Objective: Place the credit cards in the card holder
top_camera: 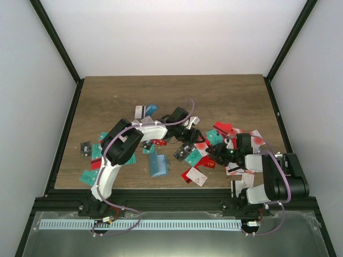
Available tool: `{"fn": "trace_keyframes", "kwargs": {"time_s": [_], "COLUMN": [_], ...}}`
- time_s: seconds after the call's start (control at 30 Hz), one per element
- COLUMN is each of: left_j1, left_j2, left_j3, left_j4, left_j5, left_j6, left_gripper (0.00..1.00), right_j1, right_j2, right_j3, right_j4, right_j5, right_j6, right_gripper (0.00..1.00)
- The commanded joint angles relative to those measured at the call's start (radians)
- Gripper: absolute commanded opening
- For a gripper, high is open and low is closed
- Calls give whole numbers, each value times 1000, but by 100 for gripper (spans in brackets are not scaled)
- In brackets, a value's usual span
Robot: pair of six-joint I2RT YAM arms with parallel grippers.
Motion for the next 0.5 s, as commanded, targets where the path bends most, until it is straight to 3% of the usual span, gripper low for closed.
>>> {"fn": "trace_keyframes", "kwargs": {"time_s": [0.0,0.27,0.47], "left_j1": [-50,-51,-51], "left_j2": [37,36,38], "left_j3": [-63,-80,-81], "left_j4": [-128,-111,-102], "left_j5": [76,79,81], "left_j6": [-41,-63,-73], "left_gripper": [61,61,61], "right_j1": [-9,-13,-13], "right_j2": [-49,-127,-80], "right_j3": [-5,-50,-58], "right_j4": [107,156,183], "right_j5": [23,49,34], "right_j6": [43,80,75], "right_gripper": [38,35,31]}}
